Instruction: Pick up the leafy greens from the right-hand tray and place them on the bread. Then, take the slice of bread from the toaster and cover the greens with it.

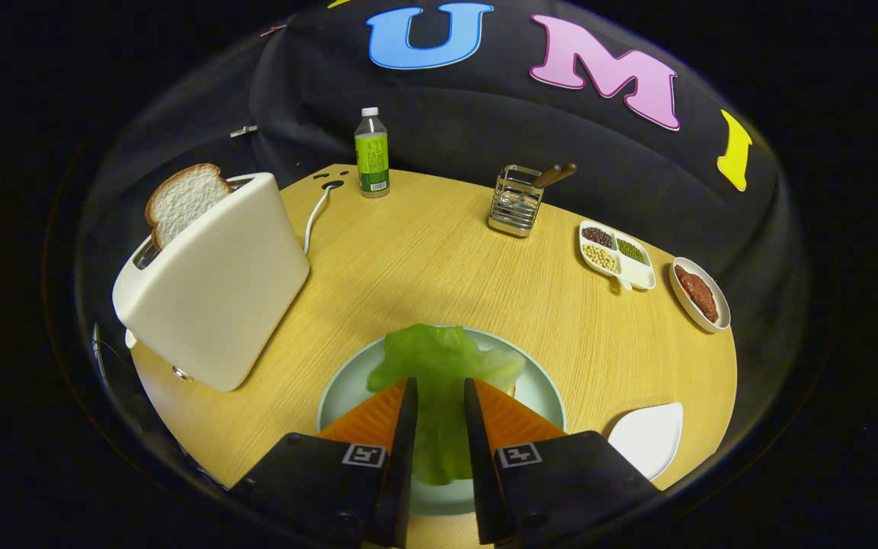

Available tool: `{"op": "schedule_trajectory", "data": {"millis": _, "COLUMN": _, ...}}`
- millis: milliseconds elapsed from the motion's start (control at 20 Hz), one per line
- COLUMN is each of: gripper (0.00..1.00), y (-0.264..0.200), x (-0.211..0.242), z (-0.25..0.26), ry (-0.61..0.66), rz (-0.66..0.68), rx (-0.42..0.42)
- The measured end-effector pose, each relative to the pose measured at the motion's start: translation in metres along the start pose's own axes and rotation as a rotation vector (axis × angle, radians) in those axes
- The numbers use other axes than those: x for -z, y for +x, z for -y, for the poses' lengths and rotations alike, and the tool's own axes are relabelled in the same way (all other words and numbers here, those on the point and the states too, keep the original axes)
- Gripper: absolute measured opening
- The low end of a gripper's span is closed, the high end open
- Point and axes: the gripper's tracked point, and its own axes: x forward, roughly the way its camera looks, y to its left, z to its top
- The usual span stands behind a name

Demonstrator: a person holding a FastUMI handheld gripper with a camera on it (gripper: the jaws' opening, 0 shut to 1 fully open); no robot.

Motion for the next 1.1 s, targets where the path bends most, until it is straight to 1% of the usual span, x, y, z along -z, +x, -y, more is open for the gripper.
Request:
{"op": "schedule_trajectory", "data": {"millis": 50, "gripper": 0.39, "y": 0.002, "x": 0.002, "z": -0.002, "ry": -0.002, "rz": -0.006, "rx": -0.002}}
{"op": "schedule_trajectory", "data": {"millis": 250, "gripper": 0.71, "y": 0.004, "x": 0.006, "z": -0.005, "ry": -0.002, "rz": -0.019, "rx": -0.021}}
{"op": "schedule_trajectory", "data": {"millis": 300, "gripper": 0.83, "y": 0.005, "x": 0.005, "z": -0.005, "ry": 0.001, "rz": -0.019, "rx": -0.022}}
{"op": "schedule_trajectory", "data": {"millis": 350, "gripper": 0.9, "y": 0.004, "x": 0.004, "z": -0.005, "ry": 0.003, "rz": -0.015, "rx": -0.024}}
{"op": "schedule_trajectory", "data": {"millis": 400, "gripper": 0.99, "y": 0.001, "x": 0.001, "z": -0.004, "ry": 0.004, "rz": -0.004, "rx": -0.019}}
{"op": "schedule_trajectory", "data": {"millis": 550, "gripper": 1.0, "y": -0.008, "x": -0.01, "z": -0.001, "ry": 0.012, "rz": 0.033, "rx": -0.018}}
{"op": "schedule_trajectory", "data": {"millis": 750, "gripper": 1.0, "y": -0.032, "x": -0.034, "z": -0.003, "ry": 0.03, "rz": 0.094, "rx": -0.028}}
{"op": "schedule_trajectory", "data": {"millis": 950, "gripper": 0.99, "y": -0.059, "x": -0.065, "z": -0.021, "ry": 0.004, "rz": 0.167, "rx": -0.074}}
{"op": "schedule_trajectory", "data": {"millis": 1100, "gripper": 1.0, "y": -0.078, "x": -0.095, "z": -0.042, "ry": -0.023, "rz": 0.232, "rx": -0.119}}
